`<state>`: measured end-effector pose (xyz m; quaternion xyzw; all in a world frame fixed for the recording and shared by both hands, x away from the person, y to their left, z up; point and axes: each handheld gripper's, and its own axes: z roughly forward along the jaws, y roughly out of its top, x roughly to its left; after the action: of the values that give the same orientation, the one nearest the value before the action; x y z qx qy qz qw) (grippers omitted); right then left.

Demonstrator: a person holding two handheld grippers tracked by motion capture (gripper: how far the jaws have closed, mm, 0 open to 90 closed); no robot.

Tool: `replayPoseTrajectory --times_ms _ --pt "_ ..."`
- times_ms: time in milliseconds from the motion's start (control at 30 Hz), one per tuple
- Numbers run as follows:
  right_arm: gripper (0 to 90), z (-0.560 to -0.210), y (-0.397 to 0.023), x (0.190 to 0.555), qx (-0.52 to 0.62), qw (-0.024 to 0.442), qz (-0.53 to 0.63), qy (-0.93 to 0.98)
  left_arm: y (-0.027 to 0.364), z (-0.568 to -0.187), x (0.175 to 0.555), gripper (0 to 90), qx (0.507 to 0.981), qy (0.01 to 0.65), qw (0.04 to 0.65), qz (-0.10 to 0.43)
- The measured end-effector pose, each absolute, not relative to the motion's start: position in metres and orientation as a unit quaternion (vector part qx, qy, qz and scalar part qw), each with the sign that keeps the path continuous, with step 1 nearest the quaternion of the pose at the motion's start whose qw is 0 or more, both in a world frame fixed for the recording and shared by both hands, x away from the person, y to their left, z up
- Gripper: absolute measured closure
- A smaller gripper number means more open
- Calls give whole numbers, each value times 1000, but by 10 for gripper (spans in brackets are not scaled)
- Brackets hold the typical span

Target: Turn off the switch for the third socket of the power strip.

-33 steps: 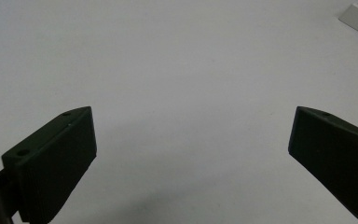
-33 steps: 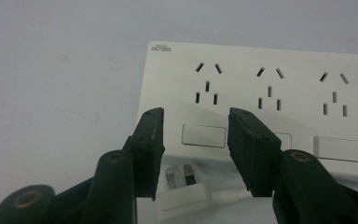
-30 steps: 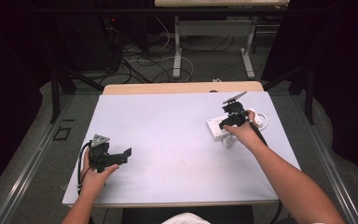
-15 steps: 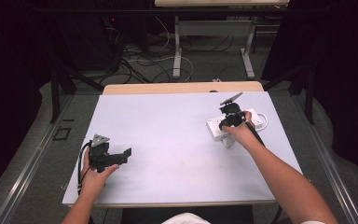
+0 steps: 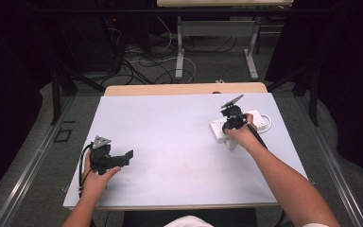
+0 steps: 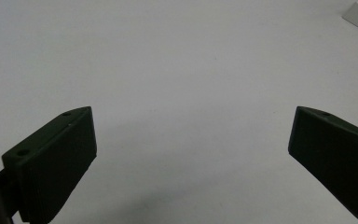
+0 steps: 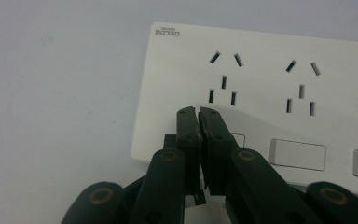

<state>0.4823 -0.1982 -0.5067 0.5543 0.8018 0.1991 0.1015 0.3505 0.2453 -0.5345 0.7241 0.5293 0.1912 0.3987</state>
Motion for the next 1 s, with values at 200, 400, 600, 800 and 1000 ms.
replayPoseTrajectory --times_ms 200,400,600,800,1000 --pt "889 -507 -197 482 552 108 198 803 246 -534 350 9 725 530 397 191" --pt "894 -508 -196 481 549 112 203 803 246 -534 350 9 724 531 397 191" --pt "899 -507 -196 481 548 113 198 805 246 -534 350 9 725 531 397 190" --pt "900 -507 -196 481 549 111 197 804 245 -535 351 9 724 530 399 190" --pt "900 -508 -197 482 547 110 204 804 245 -534 350 9 724 530 398 191"
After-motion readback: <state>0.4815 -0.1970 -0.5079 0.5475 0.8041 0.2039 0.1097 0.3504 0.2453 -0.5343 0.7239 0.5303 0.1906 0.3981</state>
